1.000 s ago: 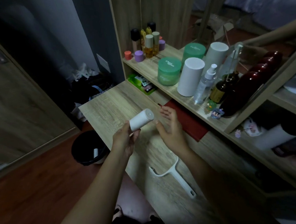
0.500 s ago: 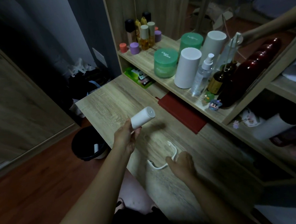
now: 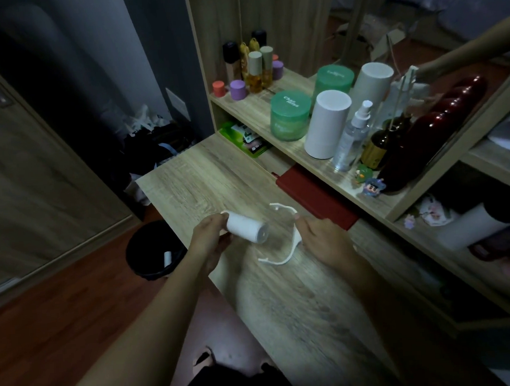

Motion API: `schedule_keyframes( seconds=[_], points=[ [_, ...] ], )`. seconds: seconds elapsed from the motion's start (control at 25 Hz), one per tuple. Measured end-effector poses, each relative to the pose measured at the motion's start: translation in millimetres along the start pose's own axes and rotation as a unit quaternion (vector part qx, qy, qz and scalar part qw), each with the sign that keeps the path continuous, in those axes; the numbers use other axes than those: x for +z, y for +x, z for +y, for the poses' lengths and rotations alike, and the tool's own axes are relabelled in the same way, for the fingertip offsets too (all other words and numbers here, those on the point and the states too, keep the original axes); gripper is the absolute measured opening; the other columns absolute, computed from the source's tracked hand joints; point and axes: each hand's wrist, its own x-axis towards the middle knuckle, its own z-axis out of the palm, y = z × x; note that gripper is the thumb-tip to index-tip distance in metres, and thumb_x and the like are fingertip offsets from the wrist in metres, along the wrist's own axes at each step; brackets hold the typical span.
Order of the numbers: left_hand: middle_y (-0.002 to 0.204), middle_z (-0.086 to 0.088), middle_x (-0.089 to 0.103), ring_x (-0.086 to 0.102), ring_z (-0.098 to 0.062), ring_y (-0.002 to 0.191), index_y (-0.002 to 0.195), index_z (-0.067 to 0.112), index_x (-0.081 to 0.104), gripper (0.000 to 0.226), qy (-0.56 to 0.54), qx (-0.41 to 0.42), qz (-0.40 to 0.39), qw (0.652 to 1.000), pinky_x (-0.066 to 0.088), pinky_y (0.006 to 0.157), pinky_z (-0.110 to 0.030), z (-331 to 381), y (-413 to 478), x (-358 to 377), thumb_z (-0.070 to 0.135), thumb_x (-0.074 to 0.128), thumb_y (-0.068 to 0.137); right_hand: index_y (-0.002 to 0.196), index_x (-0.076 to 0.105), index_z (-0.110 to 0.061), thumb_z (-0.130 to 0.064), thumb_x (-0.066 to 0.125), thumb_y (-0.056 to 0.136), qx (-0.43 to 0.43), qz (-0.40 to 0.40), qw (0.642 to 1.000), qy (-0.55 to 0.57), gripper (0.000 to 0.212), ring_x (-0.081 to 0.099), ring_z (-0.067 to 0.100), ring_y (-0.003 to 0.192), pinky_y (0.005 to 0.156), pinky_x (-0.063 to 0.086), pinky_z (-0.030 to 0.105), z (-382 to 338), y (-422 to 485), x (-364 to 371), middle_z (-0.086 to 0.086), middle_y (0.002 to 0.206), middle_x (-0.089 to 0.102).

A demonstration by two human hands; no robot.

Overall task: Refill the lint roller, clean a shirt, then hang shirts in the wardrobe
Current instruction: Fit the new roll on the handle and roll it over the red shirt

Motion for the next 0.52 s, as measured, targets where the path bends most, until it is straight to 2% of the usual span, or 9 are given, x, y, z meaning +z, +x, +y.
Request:
schedule_keyframes(
  seconds=[0.16, 0.28, 0.4, 0.52],
  points=[
    [0.091, -0.004, 0.060, 0.059, -0.020, 0.083, 0.091, 0.013, 0.064, 0.011, 0.077, 0.018, -0.076, 0.994, 0.050, 0.070, -0.027, 6.0, -1.8, 6.9, 0.009, 0.054, 0.089, 0.067, 0.052, -0.019, -0.047, 0.025, 0.097, -0.039, -0.003, 0.999, -0.024, 0.049, 0.061, 0.019, 0.071, 0.068, 0.043, 0.030, -7.8, 5.0, -3.8, -0.002, 0.069, 0.065],
    [0.086, -0.005, 0.063, 0.060, -0.016, 0.074, 0.091, 0.015, 0.066, 0.016, 0.104, 0.026, -0.112, 0.988, 0.051, 0.071, -0.027, 8.0, -3.9, 8.1, 0.007, 0.053, 0.088, 0.057, 0.043, -0.023, -0.047, 0.028, 0.096, -0.043, -0.010, 0.999, -0.022, 0.048, 0.061, 0.019, 0.071, 0.066, 0.041, 0.029, -10.6, 6.4, -3.5, -0.003, 0.067, 0.066],
    [0.086, -0.004, 0.064, 0.061, -0.012, 0.072, 0.094, 0.015, 0.066, 0.018, 0.117, 0.037, -0.127, 0.984, 0.052, 0.071, -0.026, 6.9, -5.7, 7.4, 0.006, 0.051, 0.089, 0.067, 0.051, -0.017, -0.047, 0.029, 0.096, -0.050, -0.013, 0.998, -0.022, 0.047, 0.061, 0.019, 0.071, 0.069, 0.043, 0.031, -11.7, 6.2, -3.0, -0.002, 0.068, 0.067],
    [0.085, -0.002, 0.064, 0.061, -0.008, 0.068, 0.101, 0.013, 0.065, 0.020, 0.125, 0.046, -0.125, 0.983, 0.051, 0.070, -0.024, 5.2, -7.8, 7.7, 0.006, 0.051, 0.090, 0.075, 0.058, -0.014, -0.046, 0.030, 0.097, -0.053, -0.014, 0.998, -0.018, 0.047, 0.056, 0.016, 0.065, 0.065, 0.040, 0.030, -13.1, 7.0, -3.2, -0.002, 0.066, 0.065]
  ],
)
